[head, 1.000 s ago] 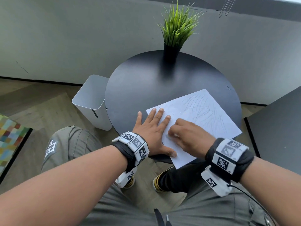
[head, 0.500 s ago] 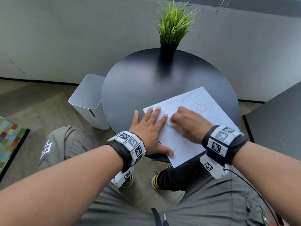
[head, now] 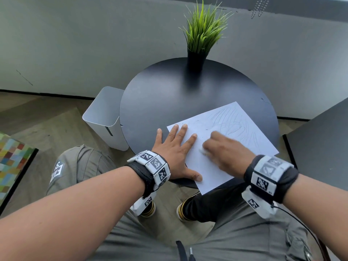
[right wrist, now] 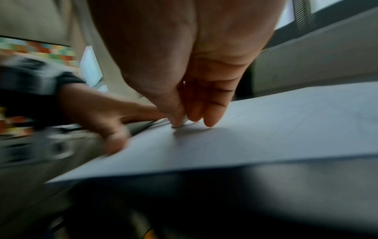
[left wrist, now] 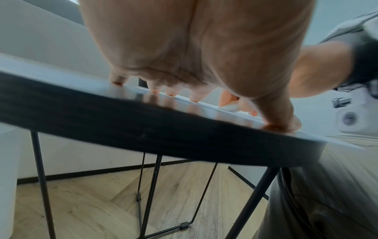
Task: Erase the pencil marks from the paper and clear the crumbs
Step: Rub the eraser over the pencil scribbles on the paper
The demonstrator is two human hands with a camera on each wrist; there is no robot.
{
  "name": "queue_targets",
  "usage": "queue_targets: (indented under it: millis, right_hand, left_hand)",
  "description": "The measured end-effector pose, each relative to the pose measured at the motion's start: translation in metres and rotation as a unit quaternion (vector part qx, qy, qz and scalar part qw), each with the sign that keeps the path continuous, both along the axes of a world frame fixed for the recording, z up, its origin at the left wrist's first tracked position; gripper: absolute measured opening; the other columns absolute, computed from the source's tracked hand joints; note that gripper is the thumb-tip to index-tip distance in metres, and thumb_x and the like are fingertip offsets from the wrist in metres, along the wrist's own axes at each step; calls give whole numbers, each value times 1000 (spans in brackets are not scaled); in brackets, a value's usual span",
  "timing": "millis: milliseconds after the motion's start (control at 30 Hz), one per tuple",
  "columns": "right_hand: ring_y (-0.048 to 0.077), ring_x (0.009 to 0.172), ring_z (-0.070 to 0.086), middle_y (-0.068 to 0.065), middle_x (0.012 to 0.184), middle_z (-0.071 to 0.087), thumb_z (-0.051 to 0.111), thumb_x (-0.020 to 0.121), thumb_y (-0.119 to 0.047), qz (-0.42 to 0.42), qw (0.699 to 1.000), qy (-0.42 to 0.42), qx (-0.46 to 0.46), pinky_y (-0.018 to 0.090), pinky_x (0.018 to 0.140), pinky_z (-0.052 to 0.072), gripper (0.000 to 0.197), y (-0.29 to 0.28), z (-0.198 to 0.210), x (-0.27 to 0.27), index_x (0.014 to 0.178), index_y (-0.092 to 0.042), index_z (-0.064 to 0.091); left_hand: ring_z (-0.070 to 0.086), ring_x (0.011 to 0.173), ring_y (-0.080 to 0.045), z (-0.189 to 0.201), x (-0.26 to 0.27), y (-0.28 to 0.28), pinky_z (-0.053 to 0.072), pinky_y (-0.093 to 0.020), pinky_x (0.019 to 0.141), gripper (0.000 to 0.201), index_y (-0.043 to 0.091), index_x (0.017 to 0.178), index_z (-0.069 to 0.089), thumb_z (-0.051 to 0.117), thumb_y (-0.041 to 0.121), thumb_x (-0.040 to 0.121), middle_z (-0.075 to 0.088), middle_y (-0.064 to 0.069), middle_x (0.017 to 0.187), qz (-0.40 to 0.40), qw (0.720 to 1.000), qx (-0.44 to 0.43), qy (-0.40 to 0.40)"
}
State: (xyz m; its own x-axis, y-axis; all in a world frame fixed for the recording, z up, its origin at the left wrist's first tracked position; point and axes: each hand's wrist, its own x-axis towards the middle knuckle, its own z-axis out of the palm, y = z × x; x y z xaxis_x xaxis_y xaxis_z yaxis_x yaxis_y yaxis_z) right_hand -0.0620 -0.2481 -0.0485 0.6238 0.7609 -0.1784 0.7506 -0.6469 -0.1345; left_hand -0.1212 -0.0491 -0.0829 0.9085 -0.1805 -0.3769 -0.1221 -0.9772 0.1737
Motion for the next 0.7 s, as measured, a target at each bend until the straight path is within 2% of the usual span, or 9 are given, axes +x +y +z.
queue_targets:
  millis: [67, 133, 233, 267, 333, 400, 467, 600, 700]
  right_hand:
    - [20, 85, 52, -1, 101, 43, 53, 95, -20, 74, 995, 72, -15, 33, 69, 43, 13, 1, 8, -23, 108, -20, 57]
    - [20, 86, 52, -1, 102, 44, 54, 93, -15, 87, 993, 79, -34, 29, 69, 39, 19, 1, 11, -16, 111, -21, 59]
    - [27, 85, 57, 0, 99, 41, 50, 97, -23, -56, 998, -3, 2, 37, 71, 47, 10, 1, 9, 16, 102, -16, 56]
    - [30, 83, 57, 1, 99, 42, 48, 98, -28, -77, 997, -24, 4, 39, 70, 48, 15, -1, 5, 20, 99, -14, 54]
    - [30, 82, 57, 5, 103, 44, 47, 97, -26, -16, 1000, -19, -8, 34, 65, 41, 16, 4, 5, 3, 100, -12, 53]
    - [28, 84, 55, 7, 106, 47, 53, 94, -20, 81, 995, 56, -28, 31, 64, 34, 13, 9, 13, -24, 101, -10, 56]
    - [25, 87, 54, 4, 104, 46, 55, 92, -18, 107, 991, 71, -43, 28, 66, 33, 12, 6, 15, -21, 102, -12, 58]
    - [32, 79, 57, 3, 97, 42, 49, 97, -26, -80, 996, -23, 0, 39, 69, 49, 14, -6, 5, 20, 96, -12, 54]
    - [26, 75, 54, 6, 98, 47, 58, 87, -12, 48, 999, 20, -8, 30, 60, 38, 9, 1, 8, -13, 97, -12, 57]
  left_hand:
    - [-30, 150, -26, 0, 0, -1, -10, -69, 114, 134, 35, 157, -15, 39, 103, 56, -30, -1, 164, 0, 1000, -2, -3]
    - [-29, 150, -26, 0, 0, -2, -9, -70, 114, 133, 35, 157, -15, 40, 103, 56, -30, -1, 164, 0, 1000, 0, -6]
    - [-28, 150, -28, 0, 0, -1, -8, -70, 114, 127, 44, 155, -16, 39, 103, 56, -29, -2, 164, -4, 1000, 4, -3]
    - [-29, 150, -28, 1, 0, -1, -8, -70, 114, 124, 48, 153, -17, 39, 103, 57, -30, -2, 164, -5, 1000, 3, -1]
    - [-30, 150, -28, 2, 0, 0, -9, -71, 114, 121, 51, 151, -17, 39, 103, 57, -31, -3, 163, -8, 1000, 5, 5]
    - [-30, 149, -28, 2, 1, -2, -9, -71, 113, 120, 51, 151, -18, 38, 103, 57, -32, -4, 163, -10, 1000, 8, 7]
    - [-30, 150, -29, 3, 1, -3, -8, -71, 113, 121, 51, 151, -18, 38, 102, 58, -32, -4, 163, -11, 1000, 9, 7]
    - [-28, 150, -29, 5, 0, -2, -7, -71, 114, 121, 50, 152, -15, 40, 102, 58, -30, -4, 163, -8, 1000, 15, 8]
    - [-29, 150, -29, 4, 0, -3, -8, -71, 114, 122, 50, 152, -17, 38, 103, 58, -32, -3, 163, -8, 1000, 17, 12]
